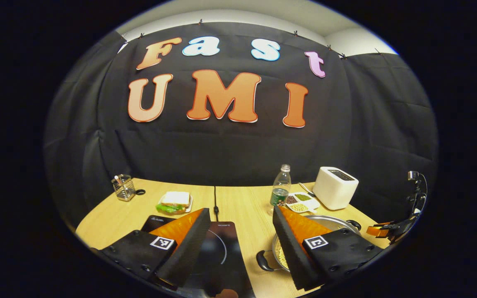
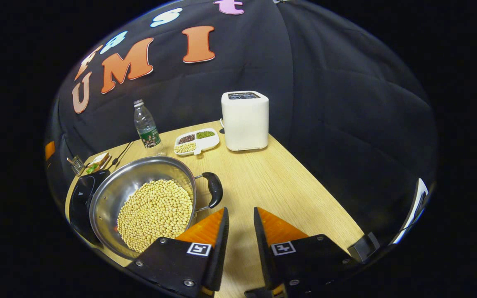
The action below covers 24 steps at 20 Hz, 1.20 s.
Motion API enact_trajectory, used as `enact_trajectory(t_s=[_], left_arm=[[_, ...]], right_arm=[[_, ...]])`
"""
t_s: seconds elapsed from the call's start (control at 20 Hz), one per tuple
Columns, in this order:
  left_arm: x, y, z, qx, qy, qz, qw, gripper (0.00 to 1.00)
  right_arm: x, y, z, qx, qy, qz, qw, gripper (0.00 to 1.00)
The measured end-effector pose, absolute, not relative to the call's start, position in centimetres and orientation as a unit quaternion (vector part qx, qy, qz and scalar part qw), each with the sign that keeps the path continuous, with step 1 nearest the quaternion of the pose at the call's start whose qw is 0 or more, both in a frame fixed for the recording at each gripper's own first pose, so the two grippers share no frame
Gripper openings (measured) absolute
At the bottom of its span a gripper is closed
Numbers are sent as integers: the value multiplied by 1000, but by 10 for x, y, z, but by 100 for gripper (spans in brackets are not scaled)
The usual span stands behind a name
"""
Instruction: First push the handle of the pot to place it horizontally, then grasp the pot with both hands and set it on the induction cooktop.
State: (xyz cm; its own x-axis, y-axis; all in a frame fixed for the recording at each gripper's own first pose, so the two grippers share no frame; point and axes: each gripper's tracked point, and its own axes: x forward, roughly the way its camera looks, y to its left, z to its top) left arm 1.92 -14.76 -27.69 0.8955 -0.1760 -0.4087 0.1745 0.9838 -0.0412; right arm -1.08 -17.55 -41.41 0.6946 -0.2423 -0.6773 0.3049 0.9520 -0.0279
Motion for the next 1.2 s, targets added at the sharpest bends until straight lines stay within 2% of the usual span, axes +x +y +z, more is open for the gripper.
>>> enact_trajectory(t_s=[0.05, 0.15, 0.2, 0.35, 0.4, 0.5, 0.95, 1.2], left_arm=[[17, -153, -284, -5, 215, -94, 972, 98], [13, -160, -301, -8, 228, -96, 969, 97], [10, -163, -309, -9, 235, -96, 967, 99], [3, -173, -332, -15, 254, -99, 962, 99], [1, -178, -342, -14, 261, -103, 960, 97], [-3, -185, -359, -6, 278, -107, 955, 98], [-19, -214, -422, 14, 341, -127, 931, 99], [-10, -220, -424, 24, 335, -127, 933, 99]], right_arm=[[-10, -173, -414, 46, 359, -146, 921, 41], [-9, -176, -411, 45, 350, -148, 924, 51], [-8, -177, -410, 45, 347, -149, 925, 59], [-5, -177, -405, 49, 338, -149, 928, 74], [-5, -178, -404, 49, 335, -150, 929, 83], [-2, -179, -400, 51, 324, -152, 932, 93], [15, -164, -401, 55, 316, -124, 939, 94], [35, -154, -423, 40, 339, -108, 934, 94]])
